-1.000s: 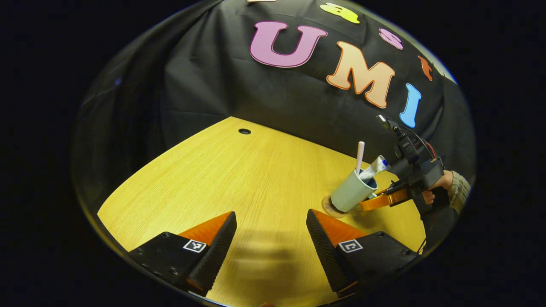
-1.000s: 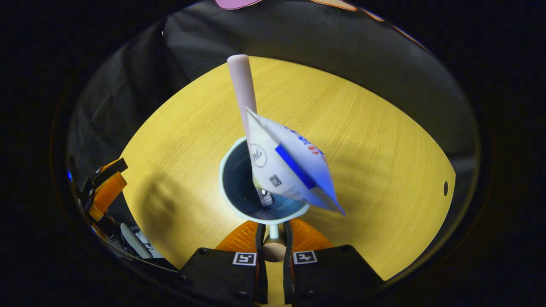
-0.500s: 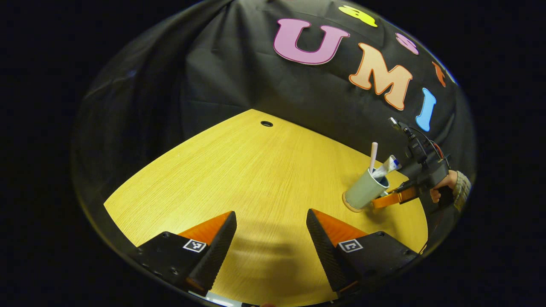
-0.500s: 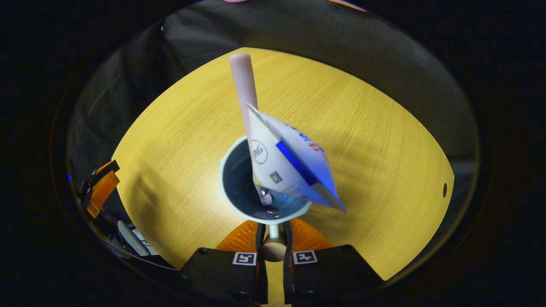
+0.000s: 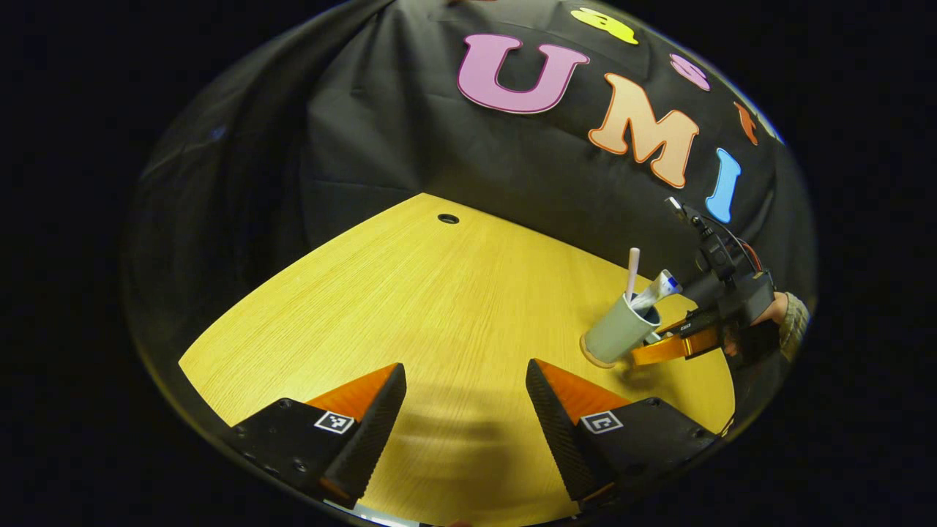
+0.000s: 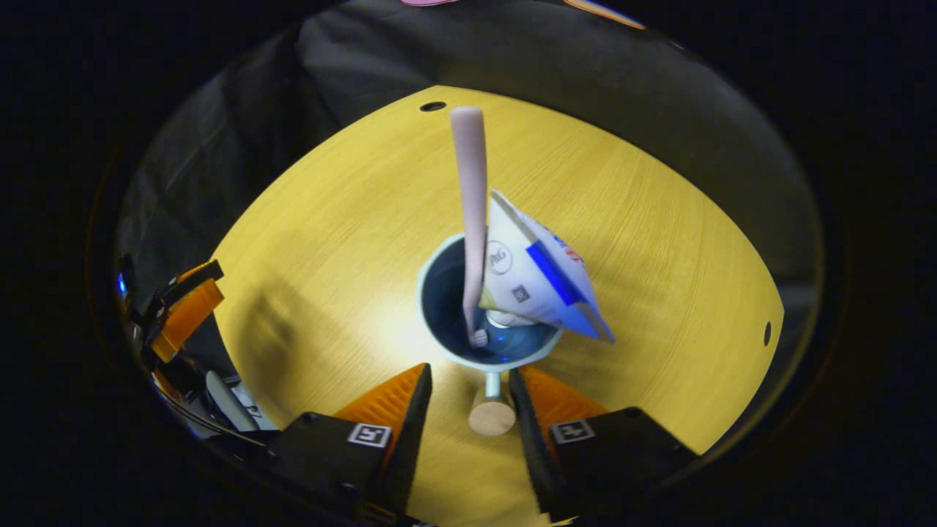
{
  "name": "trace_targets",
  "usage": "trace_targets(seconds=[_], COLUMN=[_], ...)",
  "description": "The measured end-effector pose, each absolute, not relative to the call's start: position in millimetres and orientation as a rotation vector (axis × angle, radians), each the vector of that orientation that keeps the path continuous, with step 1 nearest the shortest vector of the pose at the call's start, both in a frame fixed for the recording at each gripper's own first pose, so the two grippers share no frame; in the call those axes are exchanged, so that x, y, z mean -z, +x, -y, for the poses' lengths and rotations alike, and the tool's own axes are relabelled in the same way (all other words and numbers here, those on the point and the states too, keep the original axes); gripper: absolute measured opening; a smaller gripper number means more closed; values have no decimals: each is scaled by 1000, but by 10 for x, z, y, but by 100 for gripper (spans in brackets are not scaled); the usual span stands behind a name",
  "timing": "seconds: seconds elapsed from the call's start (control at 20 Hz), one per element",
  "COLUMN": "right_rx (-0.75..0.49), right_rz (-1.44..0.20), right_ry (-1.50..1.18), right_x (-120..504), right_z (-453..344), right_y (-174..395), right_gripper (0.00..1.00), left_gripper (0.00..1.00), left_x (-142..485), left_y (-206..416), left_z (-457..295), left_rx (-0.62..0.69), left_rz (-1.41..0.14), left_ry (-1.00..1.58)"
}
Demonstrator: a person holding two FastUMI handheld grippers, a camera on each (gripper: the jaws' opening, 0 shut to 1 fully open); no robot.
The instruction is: Put the toothbrush and toothpaste on the desktop into the cup, then pick up the cup and place it on the coaster on the desktop.
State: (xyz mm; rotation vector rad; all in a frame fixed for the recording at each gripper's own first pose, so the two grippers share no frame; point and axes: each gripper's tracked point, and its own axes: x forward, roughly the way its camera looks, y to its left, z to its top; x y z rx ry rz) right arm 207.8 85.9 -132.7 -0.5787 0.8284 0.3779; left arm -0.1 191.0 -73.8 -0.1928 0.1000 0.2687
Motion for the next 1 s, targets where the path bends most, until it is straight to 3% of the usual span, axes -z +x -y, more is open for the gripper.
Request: trace_targets(seconds=[0.1, 0.2, 0.65, 0.7, 0.75, 0.8, 1.0], right_rx=[-378, -362, -317, -296, -273, -258, -231], right_rz=[-802, -760, -447, -397, -349, -318, -271], right_ry=[-540, -499, -179, -157, -137, -120, -45], right_x=[1239, 1130, 457, 383, 314, 276, 312], right_z=[-858, -802, -487, -399, -315, -245, -34], right_y=[2013, 1955, 1375, 1330, 1266, 1191, 961], right_gripper=[89, 99, 96, 99, 96, 99, 99], left_gripper=[96, 95, 95, 95, 96, 95, 95], left_x=[714, 679, 475, 473, 482, 478, 412], left_y=[0, 51, 241, 268, 308, 326, 373], left_z=[-1838, -1739, -1146, -1065, -989, -912, -662], left_rx=[-257, -241, -133, -122, -111, -98, -46], left_rz=[-105, -107, -112, -117, -125, -133, -137], left_ry=[-179, -156, -93, -92, -92, -91, -52])
